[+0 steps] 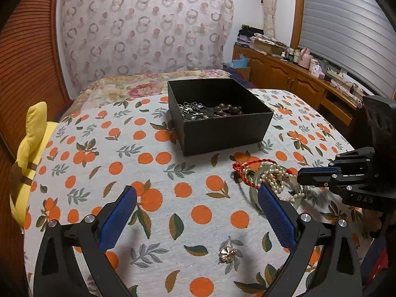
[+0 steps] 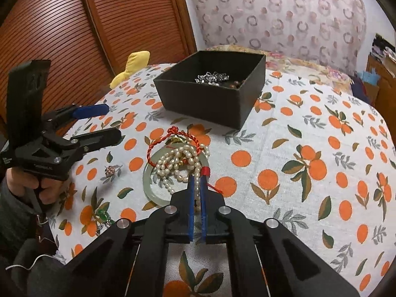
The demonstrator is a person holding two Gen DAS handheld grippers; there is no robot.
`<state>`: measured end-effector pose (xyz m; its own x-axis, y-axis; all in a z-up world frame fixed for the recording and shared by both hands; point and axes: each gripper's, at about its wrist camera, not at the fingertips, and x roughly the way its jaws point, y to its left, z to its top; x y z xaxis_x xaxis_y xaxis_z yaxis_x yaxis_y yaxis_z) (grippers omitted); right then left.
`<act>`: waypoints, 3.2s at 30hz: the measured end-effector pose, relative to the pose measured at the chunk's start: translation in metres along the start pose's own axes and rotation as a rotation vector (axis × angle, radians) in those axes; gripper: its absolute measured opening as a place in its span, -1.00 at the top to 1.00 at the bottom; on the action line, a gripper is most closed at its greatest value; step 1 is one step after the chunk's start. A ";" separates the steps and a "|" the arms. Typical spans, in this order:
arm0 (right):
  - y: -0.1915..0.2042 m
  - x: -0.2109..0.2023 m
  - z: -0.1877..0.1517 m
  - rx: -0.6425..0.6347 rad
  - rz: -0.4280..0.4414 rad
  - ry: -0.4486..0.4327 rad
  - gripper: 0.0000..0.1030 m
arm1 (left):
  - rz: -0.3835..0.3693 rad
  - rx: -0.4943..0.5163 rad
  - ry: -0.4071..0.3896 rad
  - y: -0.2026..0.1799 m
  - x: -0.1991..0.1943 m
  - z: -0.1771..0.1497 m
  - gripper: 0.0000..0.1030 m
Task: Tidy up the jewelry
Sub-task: 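Grasp the pearl strand on the jade bangle with the right gripper while the left gripper grasps the red cord, then lift and carry the pearl strand and red cord over the black box with both grippers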
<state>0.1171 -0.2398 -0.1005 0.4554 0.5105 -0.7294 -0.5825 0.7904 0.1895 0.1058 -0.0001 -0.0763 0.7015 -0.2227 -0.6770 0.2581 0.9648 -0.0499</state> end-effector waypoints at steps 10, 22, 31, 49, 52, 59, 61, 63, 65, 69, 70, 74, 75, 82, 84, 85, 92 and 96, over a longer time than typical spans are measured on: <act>0.003 -0.038 0.013 -0.026 -0.022 -0.123 0.91 | -0.063 -0.020 0.024 -0.008 0.007 0.006 -0.84; 0.000 -0.059 0.020 -0.021 -0.040 -0.193 0.90 | -0.223 -0.139 0.139 -0.011 0.040 0.009 -0.10; -0.003 -0.063 0.019 -0.009 -0.039 -0.198 0.90 | -0.296 -0.179 0.169 -0.017 0.050 0.009 0.79; 0.010 -0.089 0.034 -0.035 -0.025 -0.282 0.90 | -0.223 -0.104 -0.007 -0.018 -0.002 0.046 0.96; 0.012 -0.095 0.041 -0.041 -0.022 -0.304 0.90 | -0.211 -0.100 -0.019 -0.017 -0.006 0.047 0.96; 0.018 -0.107 0.059 -0.063 -0.027 -0.345 0.90 | -0.198 -0.100 -0.048 -0.012 -0.014 0.054 0.96; 0.020 -0.110 0.064 -0.070 -0.028 -0.353 0.90 | -0.192 -0.097 -0.060 -0.011 -0.018 0.058 0.96; 0.021 -0.112 0.069 -0.076 -0.031 -0.359 0.90 | -0.182 -0.090 -0.075 -0.010 -0.023 0.063 0.96; 0.021 -0.114 0.075 -0.080 -0.032 -0.367 0.90 | -0.177 -0.084 -0.086 -0.009 -0.027 0.068 0.96; 0.024 -0.119 0.087 -0.087 -0.033 -0.384 0.90 | -0.164 -0.071 -0.108 -0.008 -0.034 0.079 0.96; 0.025 -0.120 0.090 -0.091 -0.034 -0.389 0.90 | -0.162 -0.067 -0.111 -0.008 -0.034 0.082 0.96; 0.025 -0.126 0.105 -0.099 -0.034 -0.410 0.90 | -0.154 -0.059 -0.123 -0.008 -0.034 0.092 0.96; 0.024 -0.127 0.109 -0.100 -0.034 -0.416 0.90 | -0.154 -0.058 -0.125 -0.007 -0.034 0.095 0.96; 0.022 -0.126 0.138 -0.123 -0.035 -0.433 0.90 | -0.151 -0.053 -0.141 0.001 -0.027 0.113 0.96; 0.019 -0.125 0.148 -0.125 -0.032 -0.435 0.90 | -0.152 -0.057 -0.145 0.005 -0.024 0.119 0.96; 0.018 -0.124 0.151 -0.129 -0.032 -0.437 0.90 | -0.153 -0.059 -0.145 0.005 -0.022 0.121 0.96; 0.009 -0.123 0.186 -0.149 -0.024 -0.469 0.90 | -0.137 -0.046 -0.121 0.010 0.002 0.132 0.96; 0.007 -0.116 0.203 -0.165 -0.022 -0.471 0.90 | -0.143 -0.045 -0.086 0.011 0.021 0.127 0.96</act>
<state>0.1971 -0.2247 0.1188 0.7012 0.6221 -0.3483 -0.6509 0.7579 0.0431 0.2074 -0.0120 0.0023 0.7148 -0.3672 -0.5952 0.3303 0.9274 -0.1754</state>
